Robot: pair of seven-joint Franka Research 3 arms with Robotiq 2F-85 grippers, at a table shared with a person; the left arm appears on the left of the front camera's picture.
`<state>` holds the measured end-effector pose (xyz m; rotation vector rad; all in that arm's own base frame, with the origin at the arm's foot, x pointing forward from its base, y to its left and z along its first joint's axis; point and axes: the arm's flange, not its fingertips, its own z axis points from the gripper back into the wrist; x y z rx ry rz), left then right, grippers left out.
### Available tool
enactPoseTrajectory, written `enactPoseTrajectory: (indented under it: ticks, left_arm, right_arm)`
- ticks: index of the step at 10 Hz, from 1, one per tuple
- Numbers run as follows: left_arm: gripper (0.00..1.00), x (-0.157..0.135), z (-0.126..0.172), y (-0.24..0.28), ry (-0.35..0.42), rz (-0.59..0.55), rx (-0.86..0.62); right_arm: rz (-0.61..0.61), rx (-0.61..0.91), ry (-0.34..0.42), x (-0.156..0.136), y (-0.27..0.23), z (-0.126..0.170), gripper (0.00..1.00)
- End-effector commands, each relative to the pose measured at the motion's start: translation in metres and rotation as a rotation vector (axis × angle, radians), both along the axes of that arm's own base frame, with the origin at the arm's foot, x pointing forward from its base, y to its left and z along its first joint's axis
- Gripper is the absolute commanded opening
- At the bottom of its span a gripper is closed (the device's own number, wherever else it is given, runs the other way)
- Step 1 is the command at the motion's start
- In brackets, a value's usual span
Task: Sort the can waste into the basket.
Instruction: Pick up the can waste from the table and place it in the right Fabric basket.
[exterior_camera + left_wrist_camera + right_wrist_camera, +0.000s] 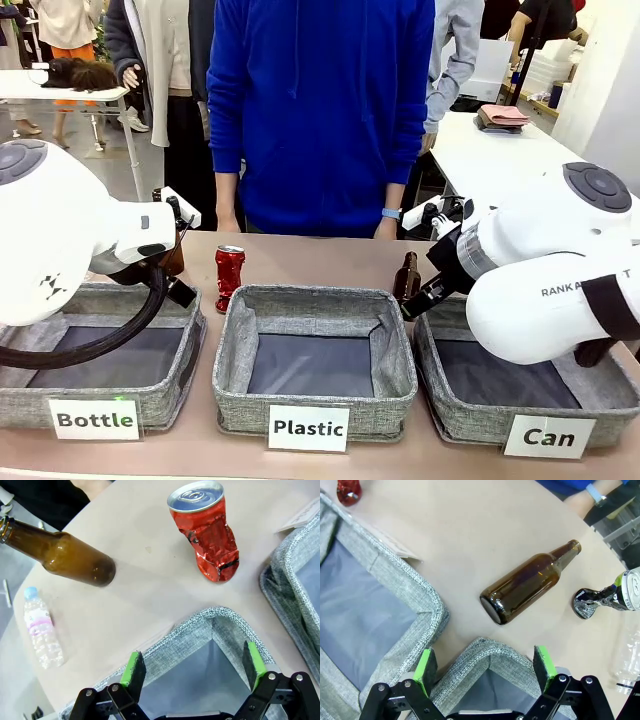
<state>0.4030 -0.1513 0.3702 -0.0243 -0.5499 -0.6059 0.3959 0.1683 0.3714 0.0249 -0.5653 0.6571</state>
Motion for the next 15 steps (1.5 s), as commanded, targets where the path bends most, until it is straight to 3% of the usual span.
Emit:
enactPoseTrajectory:
  ticks: [1, 6, 8, 10, 11, 12, 13, 15]
  left_arm:
    - [1.0, 0.0, 0.0, 0.0, -0.001, 0.0, 0.0]
    - [1.0, 0.0, 0.0, 0.0, 0.0, 0.0, 0.0]
    - [1.0, -0.01, 0.032, 0.005, 0.022, -0.054, -0.103]
    - [1.0, -0.037, 0.086, 0.013, 0.052, -0.045, -0.174]
    - [1.0, -0.051, 0.105, 0.018, 0.086, 0.017, -0.213]
    - [1.0, -0.07, 0.121, 0.026, 0.154, -0.033, -0.284]
    - [1.0, -0.089, 0.133, 0.039, 0.17, -0.089, -0.331]
    - [1.0, -0.123, 0.163, 0.093, 0.201, -0.244, -0.526]
  right_arm:
    - [0.0, 0.001, 0.0, 0.0, 0.0, 0.0, 1.0]
    - [0.0, 0.0, 0.0, 0.0, 0.0, 0.0, 1.0]
    - [0.009, 0.037, 0.008, -0.005, -0.007, 0.04, 1.0]
    - [-0.02, 0.127, 0.097, -0.033, -0.019, 0.098, 1.0]
    - [-0.061, 0.214, 0.162, -0.05, -0.028, 0.122, 1.0]
    - [-0.129, 0.273, 0.202, -0.069, -0.04, 0.141, 1.0]
    - [-0.165, 0.362, 0.242, -0.089, -0.056, 0.158, 1.0]
    - [-0.155, 0.559, 0.218, -0.126, -0.106, 0.182, 1.0]
